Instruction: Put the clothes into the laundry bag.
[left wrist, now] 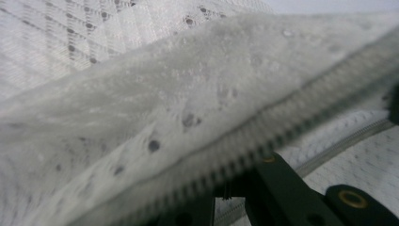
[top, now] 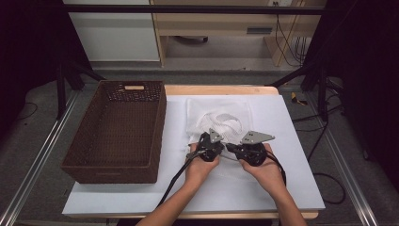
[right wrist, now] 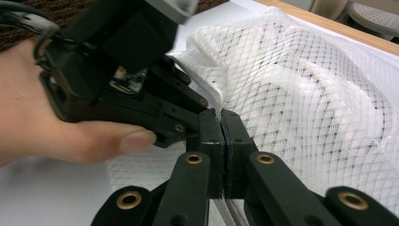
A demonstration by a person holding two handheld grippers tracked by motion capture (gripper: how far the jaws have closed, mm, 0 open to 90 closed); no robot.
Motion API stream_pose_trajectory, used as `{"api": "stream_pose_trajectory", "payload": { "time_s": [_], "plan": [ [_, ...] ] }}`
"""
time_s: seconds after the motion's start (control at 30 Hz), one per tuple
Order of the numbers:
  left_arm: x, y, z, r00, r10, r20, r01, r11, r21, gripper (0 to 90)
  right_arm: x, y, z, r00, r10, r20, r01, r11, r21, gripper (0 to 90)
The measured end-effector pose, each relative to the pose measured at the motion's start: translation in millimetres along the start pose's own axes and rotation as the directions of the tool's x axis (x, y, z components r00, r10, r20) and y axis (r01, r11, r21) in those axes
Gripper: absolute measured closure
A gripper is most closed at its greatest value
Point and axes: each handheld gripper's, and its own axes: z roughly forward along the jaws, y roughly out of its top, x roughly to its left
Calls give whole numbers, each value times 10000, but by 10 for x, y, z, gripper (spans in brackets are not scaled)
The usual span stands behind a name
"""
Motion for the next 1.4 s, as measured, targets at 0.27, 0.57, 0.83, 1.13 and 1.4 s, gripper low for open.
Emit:
{"api": "stream_pose_trajectory", "payload": {
  "time_s": [0.27,0.57,0.83,1.13,1.4],
  "plan": [
    [-15,-67,-187,9995,245,204,-245,9997,-29,900,-9,-10,2,10000,16,10,-16,10000,74,892],
    [-17,-114,-487,9985,396,365,-390,9991,-148,900,-15,-13,-2,10000,35,41,-36,10000,86,892],
    [79,-78,-803,9988,432,213,-421,9979,-495,887,-24,-12,-15,10000,31,55,-31,10000,69,892],
    [193,-85,-900,9932,1021,-556,-1069,9902,-896,673,-24,-12,-17,10000,43,45,-43,10000,64,892],
    [280,-132,-757,9808,1623,-1084,-1702,9831,-678,577,-31,-3,-33,10000,84,31,-84,10000,-30,892]
  ]
}}
